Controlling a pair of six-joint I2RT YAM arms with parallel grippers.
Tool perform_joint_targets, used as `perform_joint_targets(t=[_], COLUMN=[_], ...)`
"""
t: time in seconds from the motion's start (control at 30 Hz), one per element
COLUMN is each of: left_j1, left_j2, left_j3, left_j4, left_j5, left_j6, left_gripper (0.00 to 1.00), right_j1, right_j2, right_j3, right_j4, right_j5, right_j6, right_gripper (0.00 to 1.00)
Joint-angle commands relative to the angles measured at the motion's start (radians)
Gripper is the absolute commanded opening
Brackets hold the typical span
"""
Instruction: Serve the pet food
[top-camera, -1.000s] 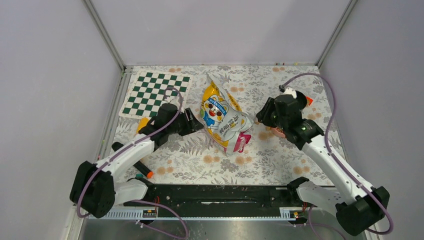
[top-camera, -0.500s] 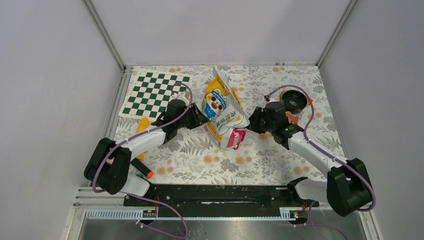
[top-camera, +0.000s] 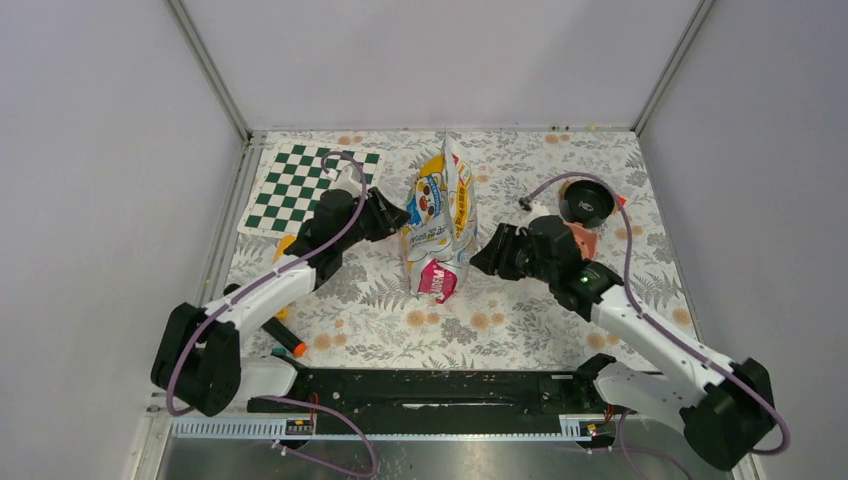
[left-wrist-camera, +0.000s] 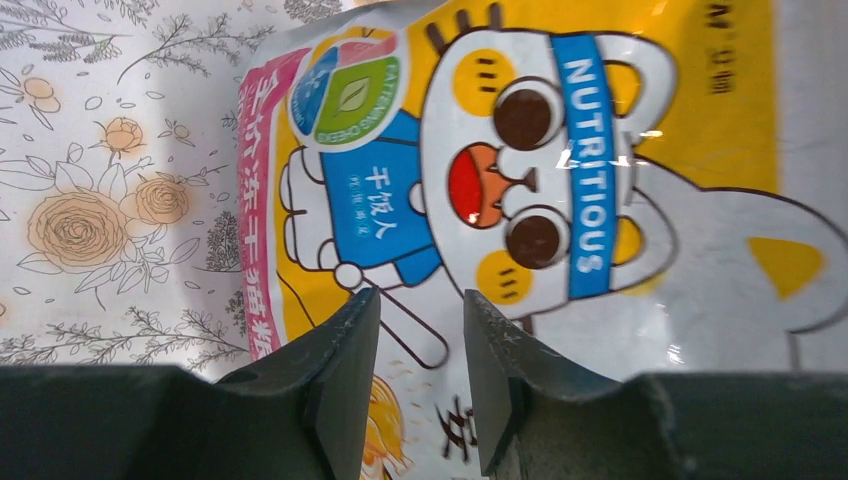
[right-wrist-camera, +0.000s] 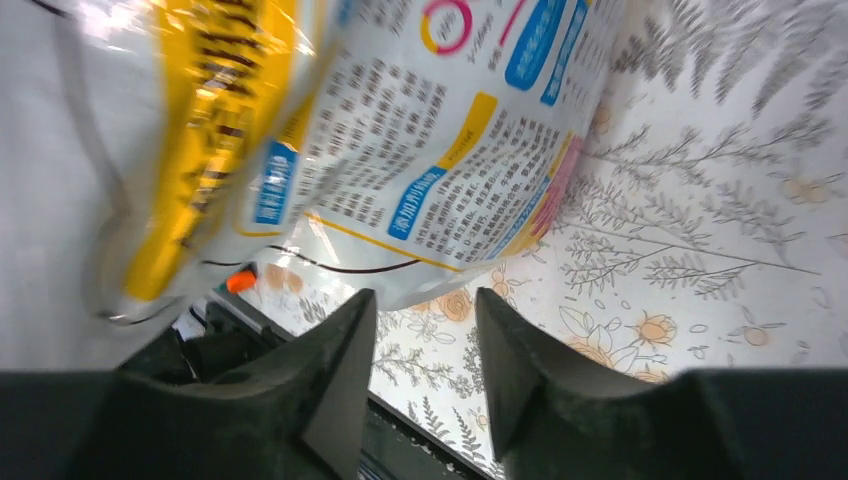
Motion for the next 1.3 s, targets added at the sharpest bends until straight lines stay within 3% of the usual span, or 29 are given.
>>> perform_joint_targets(t=[0.0, 0.2, 0.43, 0.63, 1.0, 1.27], left_j1=[0.006, 0.003, -0.005, -0.005, -0.005, -0.005], left_j2=[-0.121, -0.167, -0.027, 0.114, 0.181, 0.196], left_j3=[0.094, 0.241, 0.415, 0.525, 0.495, 0.495], left_j4=[-0.059, -0.17, -0.116, -0.104, 0.011, -0.028], left_j5=[-0.035, 0.14, 0.272, 0.304, 0.39, 0.356], left_j6=[0.036, 0.051, 0.036, 0.042, -0.03, -0.019], left_gripper=[0.39, 0.52, 0.58, 0.5, 0.39, 0.34], right_j1=[0.003, 0.003, 0.003, 0.003, 0.003, 0.002], right_j2=[-0.126, -0.179, -0.011, 0.109, 0.167, 0.197], right_j3=[0.119, 0.213, 0.351, 0.469, 0.499, 0.513], right_j4=[-0.178, -0.203, -0.085, -0.085, -0.086, -0.086], right_j5=[0.169, 0.183, 0.112, 0.103, 0.112, 0.113], right_j6=[-0.061, -0.068, -0.064, -0.056, -0.044, -0.041], right_gripper=[0.53, 0.58, 0.58, 0.56, 0.5, 0.5])
